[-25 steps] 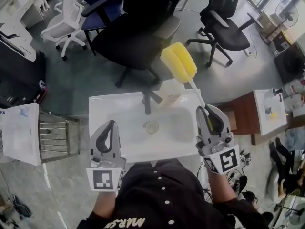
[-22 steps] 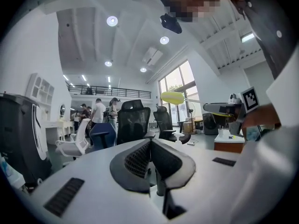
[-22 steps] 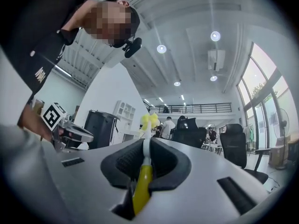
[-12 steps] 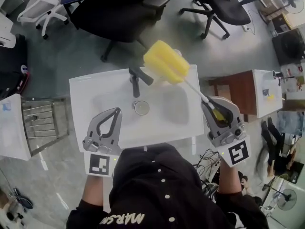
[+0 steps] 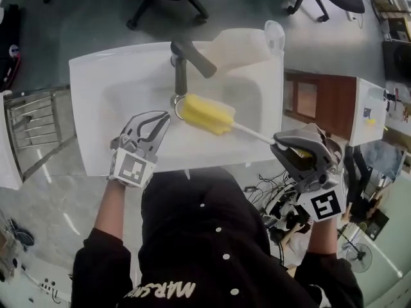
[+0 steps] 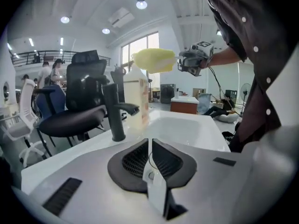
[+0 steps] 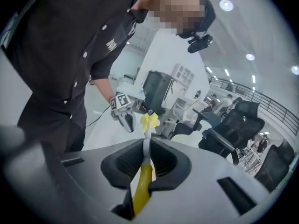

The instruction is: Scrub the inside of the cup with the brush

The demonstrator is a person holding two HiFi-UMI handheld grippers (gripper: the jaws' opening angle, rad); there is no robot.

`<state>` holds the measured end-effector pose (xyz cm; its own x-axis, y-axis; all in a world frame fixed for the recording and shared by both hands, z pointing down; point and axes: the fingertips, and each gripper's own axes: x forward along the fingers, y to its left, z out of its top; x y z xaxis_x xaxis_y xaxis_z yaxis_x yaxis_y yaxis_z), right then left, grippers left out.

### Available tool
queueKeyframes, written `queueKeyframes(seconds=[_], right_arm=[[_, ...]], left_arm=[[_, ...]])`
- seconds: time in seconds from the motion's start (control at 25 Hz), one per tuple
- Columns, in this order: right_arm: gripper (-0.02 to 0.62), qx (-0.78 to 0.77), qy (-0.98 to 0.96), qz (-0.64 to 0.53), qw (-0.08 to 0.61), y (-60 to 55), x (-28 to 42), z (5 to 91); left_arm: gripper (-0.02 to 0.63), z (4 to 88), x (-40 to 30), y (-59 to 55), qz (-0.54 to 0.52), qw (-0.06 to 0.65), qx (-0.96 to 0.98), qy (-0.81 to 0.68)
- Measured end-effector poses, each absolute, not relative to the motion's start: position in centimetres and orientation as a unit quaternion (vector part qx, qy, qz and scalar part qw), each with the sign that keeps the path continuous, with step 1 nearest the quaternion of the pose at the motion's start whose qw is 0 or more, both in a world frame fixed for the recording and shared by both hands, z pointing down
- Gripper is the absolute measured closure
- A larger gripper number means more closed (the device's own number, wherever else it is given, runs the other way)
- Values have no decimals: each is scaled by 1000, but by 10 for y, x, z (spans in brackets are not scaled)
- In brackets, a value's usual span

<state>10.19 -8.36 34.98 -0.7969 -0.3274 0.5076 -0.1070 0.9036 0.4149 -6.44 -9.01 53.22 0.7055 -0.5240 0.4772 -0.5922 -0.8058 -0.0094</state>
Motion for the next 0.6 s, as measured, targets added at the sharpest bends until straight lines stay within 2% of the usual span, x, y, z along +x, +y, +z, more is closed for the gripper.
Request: queueKeyframes(seconds=[0.08, 0.16, 0.24, 0.4, 0.6], right_arm=[[548, 88, -918, -192, 336, -87, 97, 376], [546, 57, -906, -195, 372, -88, 91, 401], [547, 22, -886, -209, 413, -92, 84, 428], [546, -54, -843, -246, 476, -97, 65, 476], [548, -144, -790, -303, 513, -103, 45, 512]], left_arm=[[533, 558, -66, -90, 255, 84, 919, -287], [423, 580, -67, -86, 277, 101, 917, -269], [373, 598, -67, -86, 293, 111, 915, -252], [367, 632, -69, -86, 322, 104, 915, -220], [373, 664, -65, -85, 341, 107, 914, -191]])
